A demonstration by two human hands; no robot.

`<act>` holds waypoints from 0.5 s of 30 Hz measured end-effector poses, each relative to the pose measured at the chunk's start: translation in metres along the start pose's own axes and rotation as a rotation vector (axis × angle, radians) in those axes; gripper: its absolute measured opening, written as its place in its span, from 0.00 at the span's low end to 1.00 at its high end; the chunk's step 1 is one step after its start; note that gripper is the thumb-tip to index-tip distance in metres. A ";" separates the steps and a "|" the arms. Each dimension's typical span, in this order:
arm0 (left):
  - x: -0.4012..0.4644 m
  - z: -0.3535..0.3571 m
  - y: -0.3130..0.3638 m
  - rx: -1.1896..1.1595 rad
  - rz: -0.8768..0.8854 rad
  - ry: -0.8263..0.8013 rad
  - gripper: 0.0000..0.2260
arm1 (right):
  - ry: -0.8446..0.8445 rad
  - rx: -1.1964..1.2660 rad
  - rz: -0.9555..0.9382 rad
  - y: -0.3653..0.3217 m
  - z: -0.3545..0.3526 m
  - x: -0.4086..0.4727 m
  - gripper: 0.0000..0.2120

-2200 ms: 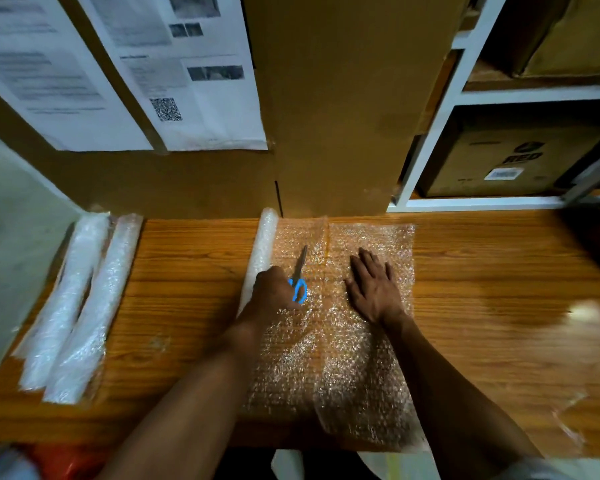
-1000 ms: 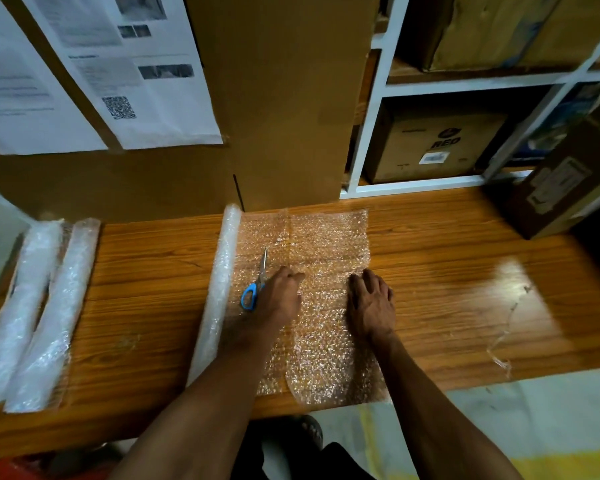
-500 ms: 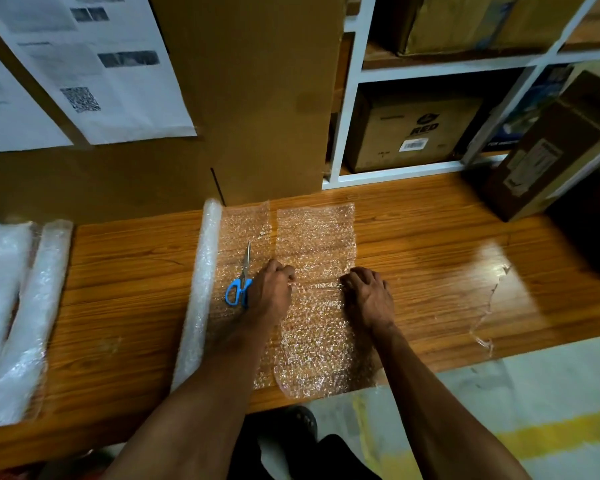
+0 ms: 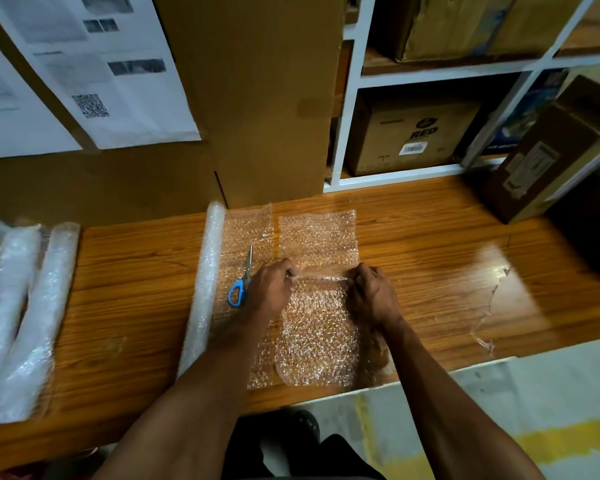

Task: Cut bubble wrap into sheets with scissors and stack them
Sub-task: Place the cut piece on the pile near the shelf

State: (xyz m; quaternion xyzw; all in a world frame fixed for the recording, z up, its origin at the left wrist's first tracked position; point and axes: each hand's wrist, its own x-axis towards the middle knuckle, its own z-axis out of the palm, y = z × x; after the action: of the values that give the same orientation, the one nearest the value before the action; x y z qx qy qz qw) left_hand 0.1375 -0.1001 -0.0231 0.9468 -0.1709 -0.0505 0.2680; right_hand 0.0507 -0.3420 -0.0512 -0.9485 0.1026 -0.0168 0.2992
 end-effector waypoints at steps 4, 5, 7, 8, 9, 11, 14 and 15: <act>0.004 -0.010 0.005 -0.033 0.025 -0.003 0.19 | 0.048 0.119 -0.057 -0.004 -0.011 0.006 0.08; 0.005 -0.013 0.006 -0.058 0.020 -0.009 0.21 | 0.066 0.154 -0.081 -0.005 -0.014 0.009 0.08; 0.009 -0.021 0.011 -0.146 -0.035 -0.011 0.23 | 0.088 0.252 -0.113 -0.013 -0.026 0.013 0.09; 0.011 -0.029 0.016 -0.211 -0.070 -0.009 0.23 | 0.091 0.305 -0.116 -0.016 -0.033 0.015 0.10; 0.014 -0.036 0.020 -0.280 -0.094 0.000 0.23 | 0.093 0.360 -0.102 -0.019 -0.041 0.018 0.10; 0.020 -0.052 0.031 -0.431 -0.105 0.036 0.20 | 0.091 0.537 -0.045 -0.029 -0.058 0.025 0.12; 0.025 -0.069 0.040 -0.597 -0.098 0.053 0.12 | 0.111 0.825 0.013 -0.044 -0.081 0.031 0.18; 0.026 -0.072 0.042 -0.602 -0.090 0.033 0.08 | 0.112 0.866 0.016 -0.049 -0.087 0.033 0.19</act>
State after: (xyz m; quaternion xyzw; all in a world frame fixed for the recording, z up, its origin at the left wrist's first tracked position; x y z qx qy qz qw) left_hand 0.1633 -0.1073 0.0604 0.8321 -0.1016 -0.0953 0.5369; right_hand 0.0835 -0.3587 0.0472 -0.7323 0.1097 -0.1074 0.6634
